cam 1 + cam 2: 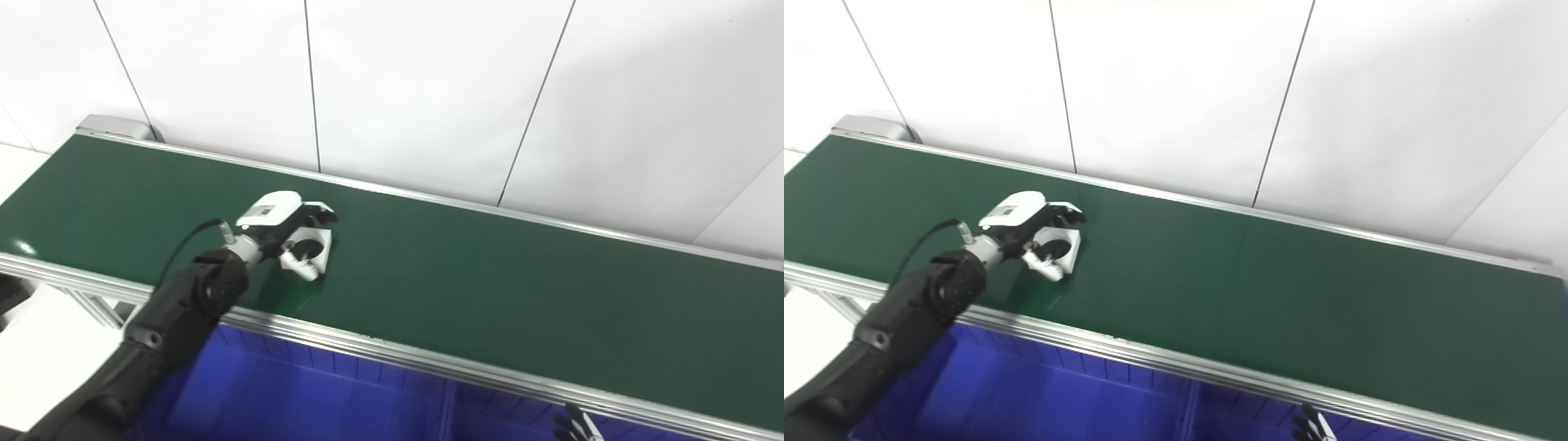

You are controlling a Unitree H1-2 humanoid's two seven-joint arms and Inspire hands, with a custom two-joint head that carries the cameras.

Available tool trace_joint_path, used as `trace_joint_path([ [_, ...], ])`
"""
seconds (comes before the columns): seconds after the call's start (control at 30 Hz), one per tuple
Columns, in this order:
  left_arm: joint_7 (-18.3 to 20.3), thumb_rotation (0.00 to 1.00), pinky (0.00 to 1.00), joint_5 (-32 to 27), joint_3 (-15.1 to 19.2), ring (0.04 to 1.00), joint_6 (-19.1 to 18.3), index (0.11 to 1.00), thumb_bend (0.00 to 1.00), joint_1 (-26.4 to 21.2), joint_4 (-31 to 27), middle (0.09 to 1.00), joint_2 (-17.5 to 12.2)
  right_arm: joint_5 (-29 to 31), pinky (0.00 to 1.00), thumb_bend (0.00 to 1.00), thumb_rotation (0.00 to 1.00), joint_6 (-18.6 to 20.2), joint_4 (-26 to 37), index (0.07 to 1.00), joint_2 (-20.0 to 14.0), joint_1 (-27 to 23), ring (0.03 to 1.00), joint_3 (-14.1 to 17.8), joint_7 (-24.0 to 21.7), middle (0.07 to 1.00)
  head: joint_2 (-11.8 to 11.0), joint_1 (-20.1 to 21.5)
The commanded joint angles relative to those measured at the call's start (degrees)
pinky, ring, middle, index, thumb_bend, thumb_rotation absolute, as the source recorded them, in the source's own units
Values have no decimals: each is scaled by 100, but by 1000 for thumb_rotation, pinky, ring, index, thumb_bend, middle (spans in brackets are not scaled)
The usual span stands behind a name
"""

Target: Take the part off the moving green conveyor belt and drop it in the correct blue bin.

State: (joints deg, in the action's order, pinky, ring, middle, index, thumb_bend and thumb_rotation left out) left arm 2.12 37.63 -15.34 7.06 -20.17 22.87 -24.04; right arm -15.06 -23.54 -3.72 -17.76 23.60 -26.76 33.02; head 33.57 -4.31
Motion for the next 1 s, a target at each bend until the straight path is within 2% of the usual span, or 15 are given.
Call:
trace_joint_path([
  [0.0, -302, 0, 373, -107, 136, 387, 260, 549, 495, -206, -89, 469, -94, -8, 731, 874, 428, -338, 151, 885, 0, 50, 770, 11, 114, 813, 16, -12],
  [0.27, -106, 0, 429, -245, 298, 411, 50, 525, 499, -163, -510, 477, -104, -40, 742, 879, 441, -338, 129, 884, 42, 25, 769, -6, 171, 806, 33, 7],
  [0.47, -276, 0, 418, -313, 463, 406, 164, 521, 500, -70, -789, 480, -96, -5, 747, 871, 436, -337, 133, 886, 39, 16, 779, -27, 152, 812, 63, 65],
  [0.6, -466, 0, 403, -558, 693, 405, 493, 538, 498, 193, -1266, 479, -14, -99, 740, 862, 441, -338, 174, 883, 21, 33, 768, -24, 184, 806, 132, 141],
  [0.77, -527, 0, 411, -849, 905, 419, 751, 534, 498, 640, -2211, 480, 172, -102, 733, 859, 448, -338, 235, 882, 1, 27, 761, -37, 175, 802, 334, 328],
  [0.93, -320, 0, 409, -1171, 912, 426, 692, 529, 499, 1122, -3093, 481, 406, -83, 724, 869, 465, -338, 258, 875, -35, 17, 762, -76, 228, 800, 403, 406],
  [0.97, -288, 0, 409, -1283, 882, 427, 730, 528, 499, 1263, -3226, 481, 470, -38, 722, 870, 466, -338, 284, 873, -39, 29, 761, -76, 222, 800, 542, 468],
])
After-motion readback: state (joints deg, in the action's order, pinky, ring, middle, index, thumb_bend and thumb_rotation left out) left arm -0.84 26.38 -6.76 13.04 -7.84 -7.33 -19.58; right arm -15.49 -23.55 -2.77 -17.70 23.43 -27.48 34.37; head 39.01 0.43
